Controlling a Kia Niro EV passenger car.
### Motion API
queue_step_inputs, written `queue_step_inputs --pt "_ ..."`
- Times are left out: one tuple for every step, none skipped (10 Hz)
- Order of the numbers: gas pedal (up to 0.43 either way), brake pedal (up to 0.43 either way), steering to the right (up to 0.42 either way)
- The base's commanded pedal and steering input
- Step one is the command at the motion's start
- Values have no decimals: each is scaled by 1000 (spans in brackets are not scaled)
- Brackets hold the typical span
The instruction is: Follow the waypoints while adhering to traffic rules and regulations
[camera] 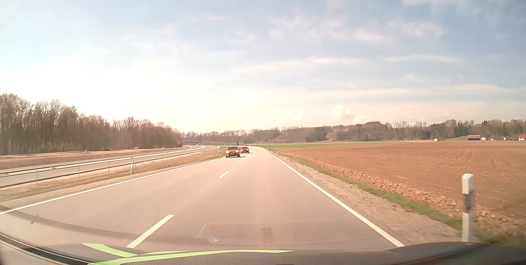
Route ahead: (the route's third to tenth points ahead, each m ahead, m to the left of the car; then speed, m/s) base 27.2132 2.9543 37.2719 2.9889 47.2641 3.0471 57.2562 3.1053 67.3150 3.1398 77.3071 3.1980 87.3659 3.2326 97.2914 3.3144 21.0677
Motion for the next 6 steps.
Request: queue_step_inputs --pt "98 0 0" --pt "98 0 0" --pt "98 0 0" --pt "98 0 0" --pt "98 0 0" --pt "98 0 0"
